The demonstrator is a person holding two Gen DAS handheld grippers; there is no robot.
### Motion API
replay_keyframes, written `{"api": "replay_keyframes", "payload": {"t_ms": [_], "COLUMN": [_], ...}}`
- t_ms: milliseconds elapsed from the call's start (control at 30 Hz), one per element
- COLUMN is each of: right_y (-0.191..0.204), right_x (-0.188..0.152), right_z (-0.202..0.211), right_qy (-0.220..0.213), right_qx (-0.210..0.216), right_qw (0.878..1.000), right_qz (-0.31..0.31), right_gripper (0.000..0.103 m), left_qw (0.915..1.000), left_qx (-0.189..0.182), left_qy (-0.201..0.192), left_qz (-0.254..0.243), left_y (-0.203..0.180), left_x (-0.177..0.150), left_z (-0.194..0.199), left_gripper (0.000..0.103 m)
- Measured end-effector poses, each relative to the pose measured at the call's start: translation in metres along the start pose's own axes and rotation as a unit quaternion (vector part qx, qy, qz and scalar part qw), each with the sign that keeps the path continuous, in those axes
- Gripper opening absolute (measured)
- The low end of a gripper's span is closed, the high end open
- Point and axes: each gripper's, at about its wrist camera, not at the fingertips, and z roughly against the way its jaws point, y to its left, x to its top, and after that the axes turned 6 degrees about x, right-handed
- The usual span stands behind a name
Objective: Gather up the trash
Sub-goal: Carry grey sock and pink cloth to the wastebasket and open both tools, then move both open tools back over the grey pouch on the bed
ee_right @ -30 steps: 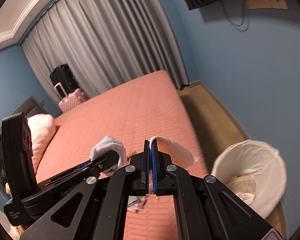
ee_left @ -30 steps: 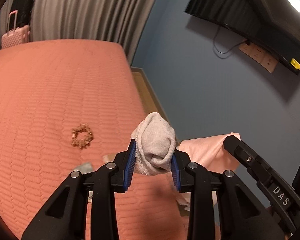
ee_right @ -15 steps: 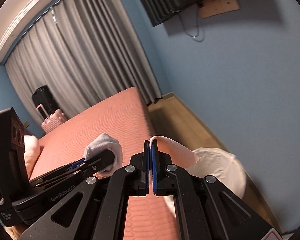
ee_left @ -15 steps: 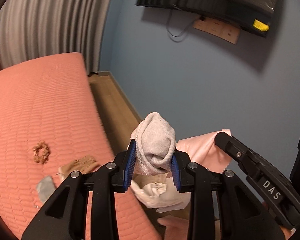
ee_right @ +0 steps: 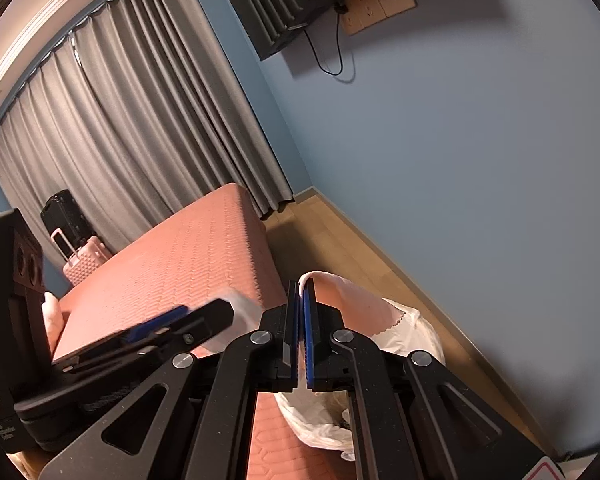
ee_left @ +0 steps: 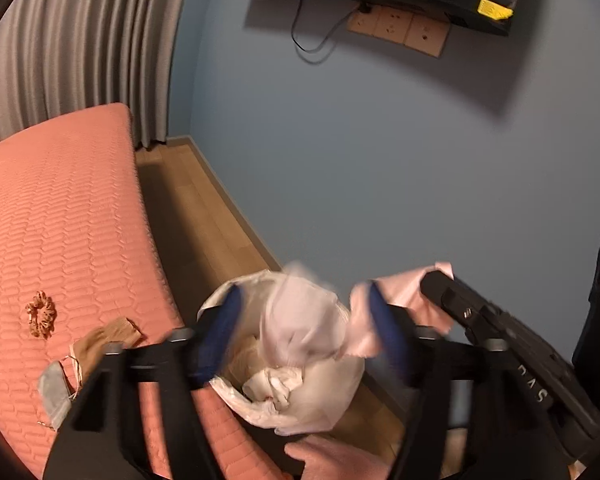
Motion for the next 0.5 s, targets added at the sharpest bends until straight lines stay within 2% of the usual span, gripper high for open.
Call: {"api": "replay_keyframes", "payload": {"t_ms": [33,433,500], "right_y": [-0.002,0.001,0.004], "right_x": [0.0,-0.006,-0.007], "right_z": [-0.002,-0.017,-0.02], "right_qy": [0.001,0.007,0.009], "right_qx": [-0.001,-0.001,-0.002], "right_qw": [1.0,1.0,1.0], "right_qz": [-0.001,0.004,0.007], "right_gripper": [0.002,0.008,0.013], "left_qw": [1.0,0.9988,0.9983], "left_qx": [0.005,0.04,0.047], "left_qy": [-0.003,0.005,0.005], "left_qz": [0.002,0.028,0.035], "left_y": [0.0,0.019,0.025], "left_x": [0.001,-0.001,-0.002], "left_z": [-0.001,-0.005,-0.005], "left_gripper": [0.074,0.074,0.074]}}
